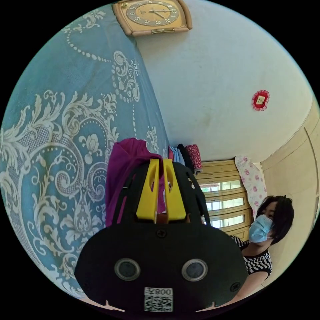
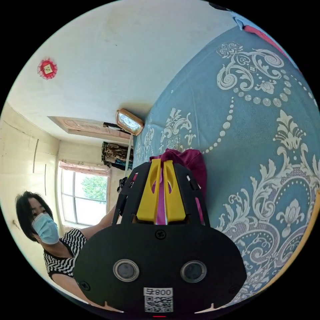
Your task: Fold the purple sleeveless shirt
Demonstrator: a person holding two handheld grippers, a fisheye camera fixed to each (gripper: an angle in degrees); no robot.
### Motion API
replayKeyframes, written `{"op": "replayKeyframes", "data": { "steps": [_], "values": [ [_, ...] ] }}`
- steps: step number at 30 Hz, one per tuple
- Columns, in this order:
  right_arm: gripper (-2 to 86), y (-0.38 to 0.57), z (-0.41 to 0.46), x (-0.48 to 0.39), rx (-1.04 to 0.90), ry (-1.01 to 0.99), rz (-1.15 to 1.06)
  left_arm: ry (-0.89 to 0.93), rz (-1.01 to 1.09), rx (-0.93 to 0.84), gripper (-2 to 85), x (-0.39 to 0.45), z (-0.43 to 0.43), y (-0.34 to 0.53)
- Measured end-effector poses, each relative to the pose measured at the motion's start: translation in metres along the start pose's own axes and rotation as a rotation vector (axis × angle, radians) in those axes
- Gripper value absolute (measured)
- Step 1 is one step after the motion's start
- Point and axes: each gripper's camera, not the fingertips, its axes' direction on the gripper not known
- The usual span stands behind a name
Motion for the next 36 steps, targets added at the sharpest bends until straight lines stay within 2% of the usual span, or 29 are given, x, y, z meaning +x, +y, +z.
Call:
{"op": "replayKeyframes", "data": {
  "steps": [6, 9, 12, 15, 20, 25, 27, 29, 30, 31, 33, 35, 36],
  "values": [
    [1.4, -0.055, 0.041, 0.017, -0.036, 0.014, 0.101, 0.003, -0.083, 0.075, 9.0, -0.010, 0.029, -0.041],
    [1.4, -0.064, 0.047, 0.009, -0.004, 0.048, 0.084, -0.024, -0.038, 0.105, 9.0, 0.002, 0.036, -0.046],
    [1.1, -0.064, 0.057, -0.016, -0.005, 0.138, -0.012, -0.069, 0.090, 0.037, 7.9, 0.035, 0.057, -0.041],
    [0.4, -0.063, 0.086, -0.051, -0.057, 0.262, -0.136, -0.187, 0.256, -0.059, 6.7, 0.074, 0.093, -0.030],
    [0.1, -0.080, 0.174, -0.095, -0.274, 0.380, -0.331, -0.432, 0.445, -0.229, 4.7, 0.110, 0.169, -0.030],
    [0.1, -0.100, 0.242, -0.119, -0.432, 0.494, -0.459, -0.506, 0.450, -0.161, 3.4, 0.122, 0.187, -0.047],
    [0.1, -0.107, 0.257, -0.126, -0.446, 0.526, -0.491, -0.563, 0.394, -0.042, 3.0, 0.122, 0.176, -0.058],
    [0.1, -0.118, 0.271, -0.131, -0.462, 0.527, -0.500, -0.465, 0.278, 0.118, 2.5, 0.113, 0.150, -0.073],
    [0.1, -0.120, 0.274, -0.132, -0.464, 0.523, -0.500, -0.422, 0.278, 0.131, 2.4, 0.112, 0.147, -0.075],
    [0.1, -0.125, 0.278, -0.134, -0.462, 0.521, -0.502, -0.378, 0.291, 0.124, 2.1, 0.114, 0.149, -0.077],
    [0.0, -0.131, 0.284, -0.136, -0.460, 0.528, -0.504, -0.407, 0.338, 0.019, 1.6, 0.122, 0.170, -0.074],
    [0.0, -0.138, 0.291, -0.138, -0.458, 0.520, -0.498, -0.446, 0.379, -0.211, 0.9, 0.126, 0.216, -0.068],
    [0.0, -0.140, 0.293, -0.139, -0.460, 0.517, -0.495, -0.459, 0.384, -0.254, 0.9, 0.125, 0.227, -0.066]
  ]
}}
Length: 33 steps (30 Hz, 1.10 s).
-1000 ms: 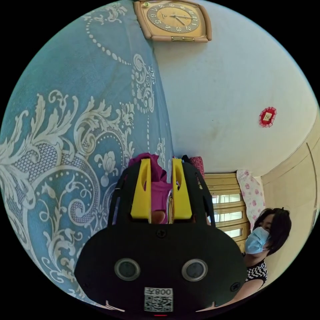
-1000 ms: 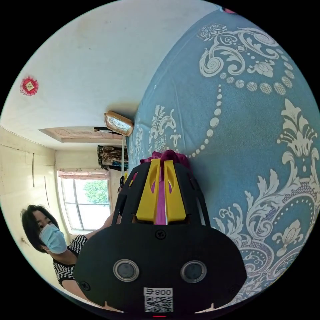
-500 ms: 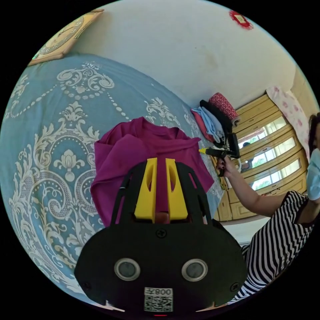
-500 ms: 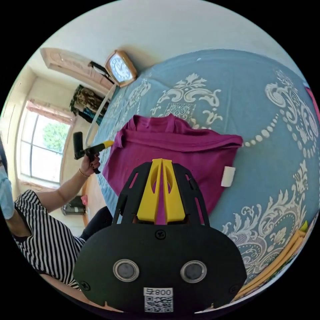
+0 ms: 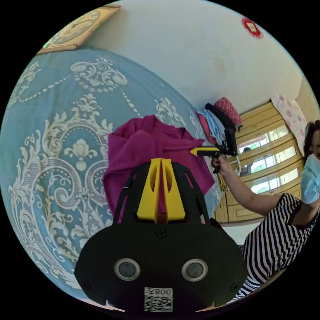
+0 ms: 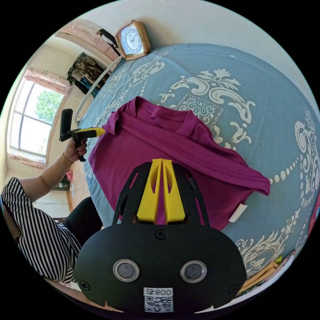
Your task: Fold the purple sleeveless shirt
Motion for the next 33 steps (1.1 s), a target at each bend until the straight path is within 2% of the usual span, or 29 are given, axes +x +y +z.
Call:
{"op": "replayKeyframes", "data": {
  "steps": [2, 4, 6, 9, 11, 13, 15, 18, 20, 21, 22, 25, 28, 29, 33],
  "values": [
    [0.0, -0.009, 0.001, -0.002, 0.006, -0.005, 0.001, -0.069, 0.015, -0.077, 0.6, 0.009, 0.028, -0.011],
    [0.0, -0.016, 0.003, -0.004, -0.003, 0.000, -0.002, -0.117, -0.011, -0.067, 0.5, 0.009, 0.034, -0.023],
    [0.0, -0.022, 0.004, -0.004, -0.010, 0.016, -0.002, -0.164, -0.041, 0.031, 0.4, 0.008, 0.023, -0.032],
    [0.0, -0.031, 0.002, -0.004, 0.002, 0.021, 0.003, -0.257, -0.155, 0.270, 0.3, -0.007, -0.014, -0.034],
    [0.1, -0.037, 0.003, -0.003, 0.011, 0.005, 0.006, -0.199, -0.262, 0.402, 0.2, -0.024, -0.037, -0.027],
    [0.1, -0.041, 0.005, -0.004, 0.005, -0.004, 0.003, -0.130, -0.248, 0.428, 0.3, -0.024, -0.039, -0.023],
    [0.1, -0.045, 0.009, -0.007, -0.008, 0.008, -0.009, -0.080, -0.185, 0.377, 0.3, -0.011, -0.027, -0.024],
    [0.1, -0.051, 0.009, -0.011, -0.012, 0.019, -0.022, -0.013, -0.007, 0.143, 0.3, 0.023, 0.021, -0.041],
    [0.1, -0.058, 0.009, -0.012, -0.025, 0.019, -0.027, -0.174, 0.048, -0.043, 0.3, 0.037, 0.062, -0.061],
    [0.1, -0.060, 0.008, -0.012, -0.026, 0.020, -0.028, -0.219, 0.038, -0.062, 0.3, 0.036, 0.068, -0.067],
    [0.1, -0.063, 0.007, -0.013, -0.031, 0.028, -0.033, -0.258, 0.019, -0.051, 0.3, 0.032, 0.072, -0.077],
    [0.1, -0.073, 0.000, -0.012, -0.035, 0.058, -0.044, -0.195, -0.057, 0.130, 0.2, 0.015, 0.050, -0.095],
    [0.1, -0.084, -0.012, -0.006, 0.009, 0.105, -0.024, -0.299, -0.141, 0.262, 0.2, -0.003, 0.026, -0.106],
    [0.0, -0.087, -0.018, -0.003, 0.042, 0.113, -0.009, -0.279, -0.180, 0.284, 0.2, -0.011, 0.020, -0.106],
    [0.0, -0.087, -0.029, -0.001, 0.102, 0.084, 0.008, -0.203, -0.096, 0.327, 0.2, 0.000, 0.025, -0.099]
  ]
}}
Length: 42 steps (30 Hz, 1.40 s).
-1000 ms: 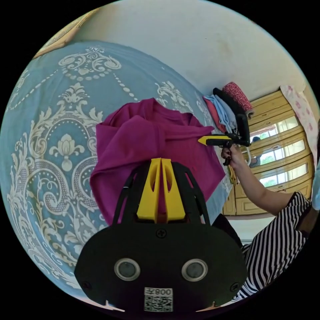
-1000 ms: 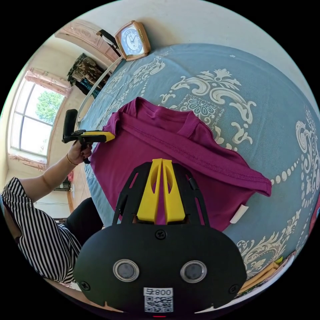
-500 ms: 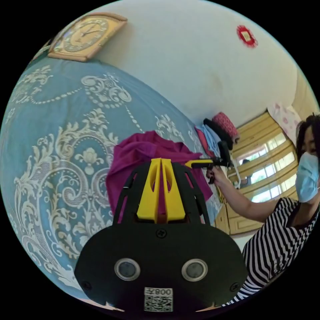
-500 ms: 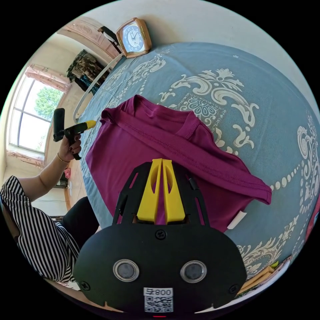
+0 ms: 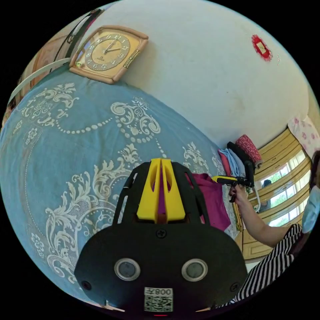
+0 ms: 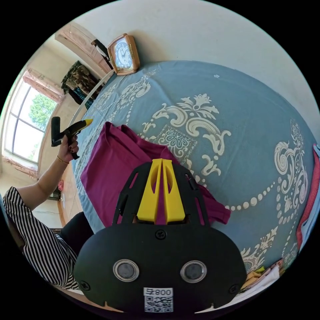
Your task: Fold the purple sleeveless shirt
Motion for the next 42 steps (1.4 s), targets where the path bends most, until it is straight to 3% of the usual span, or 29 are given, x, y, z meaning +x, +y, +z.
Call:
{"op": "replayKeyframes", "data": {
  "steps": [3, 5, 8, 17, 22, 25, 31, 42],
  "values": [
    [0.0, 0.012, 0.001, -0.013, -0.015, 0.006, -0.051, 0.078, 0.195, -0.167, 0.2, 0.037, 0.038, 0.017],
    [0.1, 0.023, 0.007, -0.023, -0.057, -0.011, -0.104, 0.018, 0.316, -0.329, 0.2, 0.060, 0.079, 0.027],
    [0.1, 0.028, 0.024, -0.025, -0.175, -0.026, -0.133, -0.069, 0.400, -0.395, 0.2, 0.075, 0.113, 0.025],
    [0.0, 0.016, -0.004, -0.001, -0.060, 0.086, -0.056, -0.158, 0.332, -0.249, 0.1, 0.066, 0.141, -0.014],
    [0.1, 0.037, -0.021, -0.006, -0.024, 0.080, -0.078, -0.081, 0.360, -0.202, 0.2, 0.070, 0.147, 0.007],
    [0.1, 0.058, -0.017, -0.014, -0.063, 0.036, -0.127, -0.012, 0.446, -0.256, 0.2, 0.079, 0.162, 0.028],
    [0.1, 0.068, -0.002, -0.008, -0.137, 0.058, -0.139, -0.115, 0.492, -0.365, 0.1, 0.074, 0.206, 0.035],
    [0.1, 0.090, -0.034, 0.016, 0.022, 0.052, -0.064, -0.109, 0.397, -0.237, 0.1, 0.047, 0.235, 0.038]
  ]
}}
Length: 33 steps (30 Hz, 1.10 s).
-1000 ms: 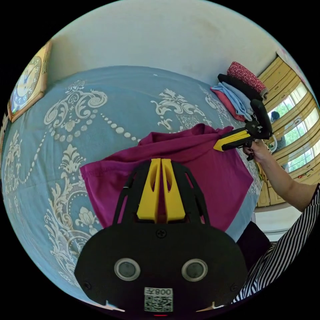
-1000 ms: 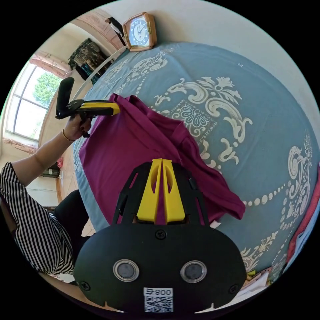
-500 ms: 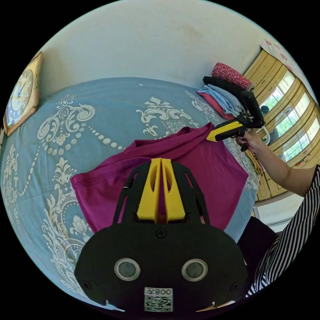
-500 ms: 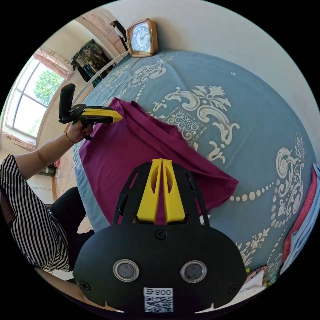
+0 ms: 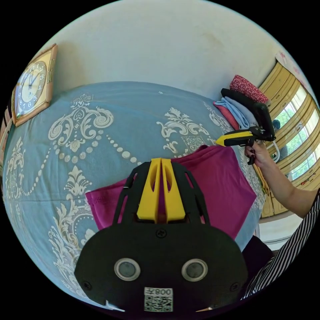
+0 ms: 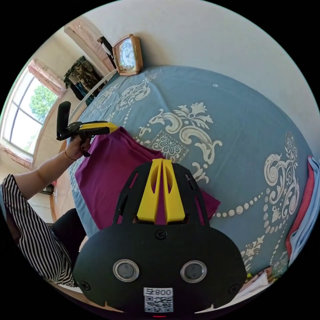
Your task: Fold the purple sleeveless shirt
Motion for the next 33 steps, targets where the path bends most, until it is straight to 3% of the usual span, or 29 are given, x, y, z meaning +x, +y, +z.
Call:
{"op": "replayKeyframes", "data": {
  "steps": [3, 7, 13, 18, 19, 24, 33],
  "values": [
    [0.1, 0.023, 0.001, -0.005, 0.008, -0.003, -0.022, 0.017, 0.036, 0.006, 0.2, 0.007, 0.013, 0.016],
    [0.1, 0.034, 0.029, 0.017, -0.121, 0.004, 0.021, -0.035, -0.010, -0.086, 0.2, -0.005, 0.051, 0.023],
    [0.1, 0.073, -0.005, 0.036, -0.019, -0.050, 0.077, -0.047, -0.031, 0.007, 0.3, -0.006, 0.043, 0.048],
    [0.3, 0.150, -0.037, 0.056, 0.078, -0.139, 0.192, -0.137, -0.087, -0.099, 0.3, -0.018, 0.070, 0.088],
    [0.4, 0.173, -0.044, 0.064, 0.093, -0.169, 0.243, -0.126, -0.085, -0.146, 0.4, -0.025, 0.085, 0.097],
    [1.7, 0.269, -0.064, 0.084, 0.141, -0.273, 0.425, -0.078, -0.137, -0.035, 1.1, -0.022, 0.082, 0.122],
    [7.1, 0.380, -0.050, 0.097, 0.129, -0.421, 0.650, 0.235, 0.184, -0.142, 8.1, 0.114, 0.145, 0.211]
  ]
}}
